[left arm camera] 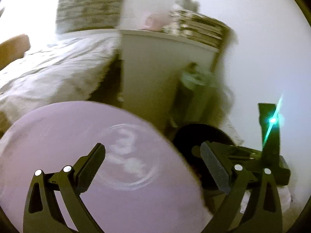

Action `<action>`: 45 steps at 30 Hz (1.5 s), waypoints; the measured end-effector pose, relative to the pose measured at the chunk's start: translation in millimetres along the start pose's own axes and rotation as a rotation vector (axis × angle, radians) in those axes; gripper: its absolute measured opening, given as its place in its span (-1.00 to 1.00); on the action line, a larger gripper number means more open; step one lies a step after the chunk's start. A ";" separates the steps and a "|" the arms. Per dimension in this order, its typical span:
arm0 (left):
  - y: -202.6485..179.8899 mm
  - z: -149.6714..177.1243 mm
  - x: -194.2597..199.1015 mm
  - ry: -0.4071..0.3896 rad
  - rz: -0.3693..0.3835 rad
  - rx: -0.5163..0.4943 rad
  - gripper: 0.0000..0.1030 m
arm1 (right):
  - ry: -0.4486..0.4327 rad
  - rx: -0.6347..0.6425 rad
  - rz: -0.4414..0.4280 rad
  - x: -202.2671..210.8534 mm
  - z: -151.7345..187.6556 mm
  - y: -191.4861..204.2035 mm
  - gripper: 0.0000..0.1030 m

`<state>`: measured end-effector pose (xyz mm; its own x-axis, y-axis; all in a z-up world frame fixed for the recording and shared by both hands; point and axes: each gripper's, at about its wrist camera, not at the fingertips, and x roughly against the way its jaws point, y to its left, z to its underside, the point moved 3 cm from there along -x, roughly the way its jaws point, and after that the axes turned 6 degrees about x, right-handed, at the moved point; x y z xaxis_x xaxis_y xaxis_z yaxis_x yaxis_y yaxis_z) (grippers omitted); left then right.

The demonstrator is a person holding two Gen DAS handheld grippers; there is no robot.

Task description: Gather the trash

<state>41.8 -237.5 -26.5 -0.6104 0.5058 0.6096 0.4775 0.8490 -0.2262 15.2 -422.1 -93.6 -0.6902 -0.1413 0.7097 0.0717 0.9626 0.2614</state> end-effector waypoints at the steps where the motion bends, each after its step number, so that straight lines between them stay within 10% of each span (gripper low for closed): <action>1: 10.6 1.7 5.8 -0.007 -0.028 0.014 0.89 | 0.002 0.028 -0.020 -4.8 -2.2 17.8 0.32; 20: 188.4 66.0 90.9 -0.119 -0.496 0.278 0.89 | -0.158 0.321 -0.026 -44.5 25.1 226.8 0.72; 31: 205.8 83.4 98.3 -0.119 -0.532 0.329 0.89 | -0.360 0.416 0.022 -24.6 35.5 244.7 0.87; 45: 207.4 84.1 92.9 -0.099 -0.518 0.312 0.89 | -0.351 0.403 0.021 -25.1 32.3 241.4 0.87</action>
<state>31.0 -1.6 -80.7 -0.7769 0.0143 0.6295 -0.0959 0.9854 -0.1406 26.6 -178.7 -69.5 -0.8957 -0.1020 0.4329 -0.1468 0.9866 -0.0713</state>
